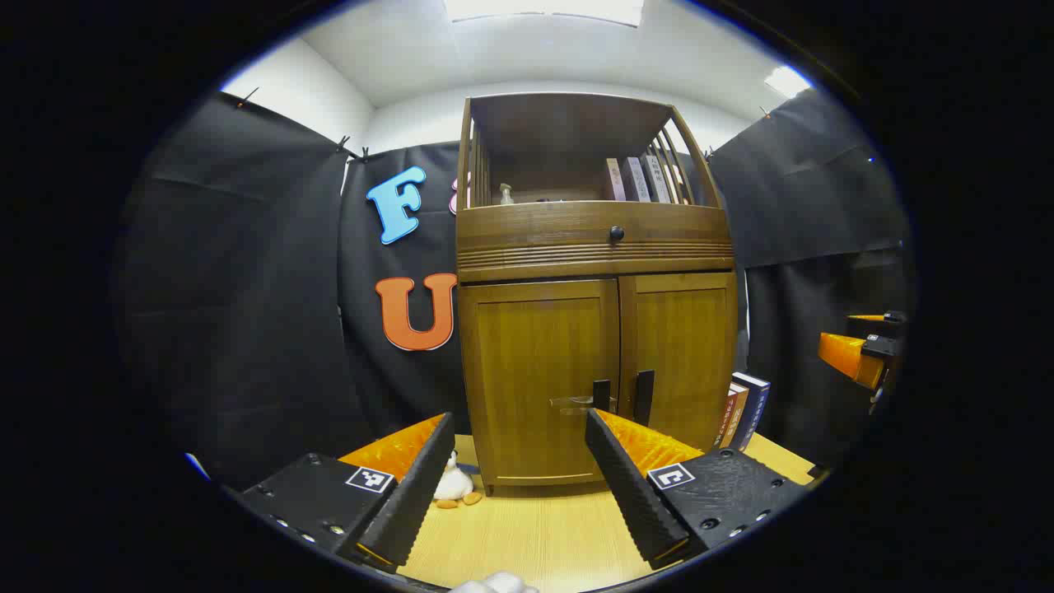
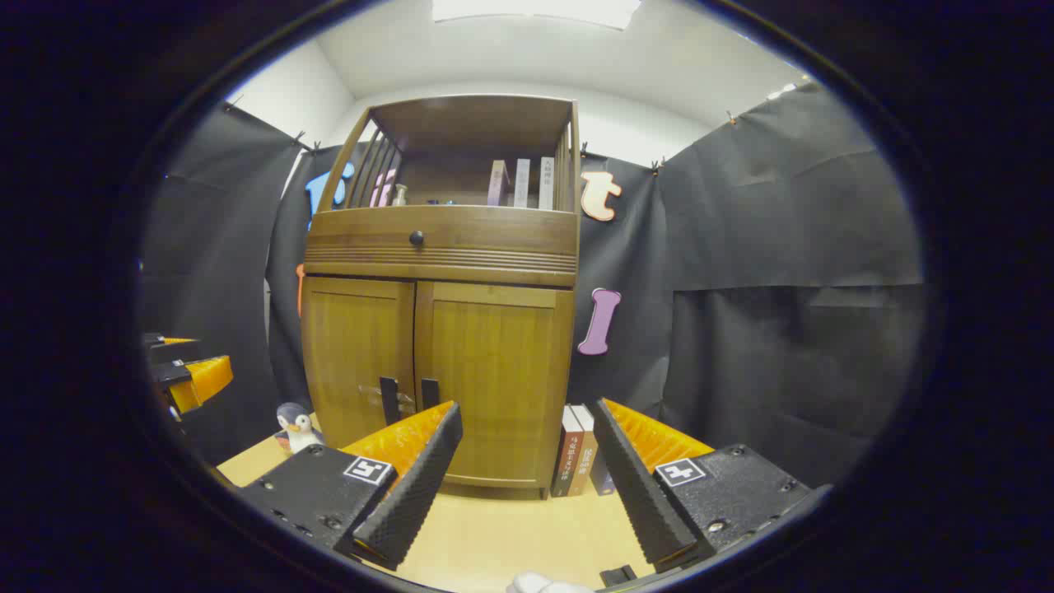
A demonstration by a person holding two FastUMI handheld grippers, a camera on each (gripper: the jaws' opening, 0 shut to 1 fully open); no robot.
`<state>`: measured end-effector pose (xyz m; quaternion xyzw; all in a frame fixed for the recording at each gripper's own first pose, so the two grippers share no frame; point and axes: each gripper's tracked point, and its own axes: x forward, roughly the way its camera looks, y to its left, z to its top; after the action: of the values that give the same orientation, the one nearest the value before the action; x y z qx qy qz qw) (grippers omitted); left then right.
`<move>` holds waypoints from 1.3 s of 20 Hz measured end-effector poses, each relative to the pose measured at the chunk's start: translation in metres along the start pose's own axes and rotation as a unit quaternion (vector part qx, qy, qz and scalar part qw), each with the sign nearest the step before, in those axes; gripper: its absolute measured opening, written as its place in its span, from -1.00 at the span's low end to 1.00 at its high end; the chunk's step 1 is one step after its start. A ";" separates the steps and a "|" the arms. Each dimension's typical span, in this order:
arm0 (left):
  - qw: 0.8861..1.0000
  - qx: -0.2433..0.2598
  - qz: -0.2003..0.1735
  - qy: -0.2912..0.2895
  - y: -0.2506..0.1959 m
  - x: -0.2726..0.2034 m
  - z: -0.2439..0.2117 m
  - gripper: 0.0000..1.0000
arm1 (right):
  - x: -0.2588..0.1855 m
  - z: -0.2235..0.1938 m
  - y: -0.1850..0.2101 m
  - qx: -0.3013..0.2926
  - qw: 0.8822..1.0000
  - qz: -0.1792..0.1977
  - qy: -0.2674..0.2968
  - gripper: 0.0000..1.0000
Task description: Open the right door of the double-door shoe cabinet with the right hand, and open the left door with the left hand.
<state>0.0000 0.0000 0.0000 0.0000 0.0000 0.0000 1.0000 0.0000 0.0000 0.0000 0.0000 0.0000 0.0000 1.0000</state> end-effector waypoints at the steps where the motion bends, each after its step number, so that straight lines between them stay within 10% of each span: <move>1: 1.000 0.002 0.000 0.000 0.001 -0.001 -0.001 0.92 | 0.000 -0.001 0.001 0.000 1.000 0.001 0.001 1.00; 26: 1.000 0.002 0.016 0.017 0.020 -0.026 -0.007 0.92 | 0.114 -0.070 0.070 -0.011 0.997 0.068 0.027 1.00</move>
<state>-0.0260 0.0196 -0.0073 0.0016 0.0175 0.0161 0.9997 0.1136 0.0695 -0.0699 -0.0115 0.0272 0.0677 0.9973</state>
